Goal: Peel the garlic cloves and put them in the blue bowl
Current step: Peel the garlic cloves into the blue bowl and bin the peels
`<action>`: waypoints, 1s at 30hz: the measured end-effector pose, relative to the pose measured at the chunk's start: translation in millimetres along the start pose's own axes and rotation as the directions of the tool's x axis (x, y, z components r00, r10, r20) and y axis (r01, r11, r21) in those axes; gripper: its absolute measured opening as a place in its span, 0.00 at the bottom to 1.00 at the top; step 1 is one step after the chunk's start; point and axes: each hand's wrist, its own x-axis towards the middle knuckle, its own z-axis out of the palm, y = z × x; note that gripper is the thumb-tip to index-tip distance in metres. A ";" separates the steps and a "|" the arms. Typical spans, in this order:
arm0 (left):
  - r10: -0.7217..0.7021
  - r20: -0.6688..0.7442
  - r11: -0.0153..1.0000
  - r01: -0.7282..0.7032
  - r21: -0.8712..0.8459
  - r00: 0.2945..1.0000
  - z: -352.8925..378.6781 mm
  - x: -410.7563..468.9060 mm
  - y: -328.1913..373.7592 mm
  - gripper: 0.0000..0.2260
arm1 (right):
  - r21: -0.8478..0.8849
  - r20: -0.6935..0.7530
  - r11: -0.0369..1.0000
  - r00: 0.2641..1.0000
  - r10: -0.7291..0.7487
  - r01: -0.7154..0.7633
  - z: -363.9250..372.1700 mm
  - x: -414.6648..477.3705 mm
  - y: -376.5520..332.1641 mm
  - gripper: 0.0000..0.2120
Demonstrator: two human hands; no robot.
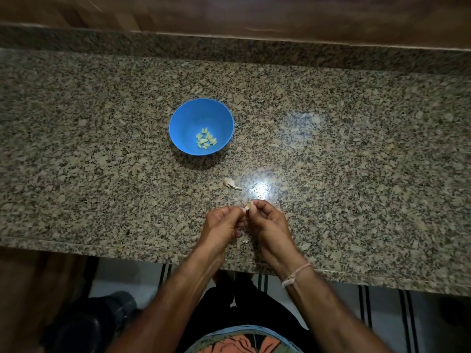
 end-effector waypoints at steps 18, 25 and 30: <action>0.300 -0.064 0.903 -0.262 0.340 0.952 -4.3 -0.1 10.4 0.05 | -0.296 -0.059 0.951 0.992 -0.110 0.088 -4.6 2.3 -5.5 0.06; 0.356 -0.080 0.857 -0.291 0.426 0.931 -4.9 -2.8 10.2 0.05 | -0.426 -0.009 0.885 0.977 -0.212 0.189 -0.8 -1.9 -7.4 0.07; 0.304 -0.069 0.900 -0.263 0.347 0.950 -7.3 -2.3 9.4 0.05 | -0.419 0.011 0.882 0.972 -0.233 0.216 0.3 -3.7 -8.4 0.06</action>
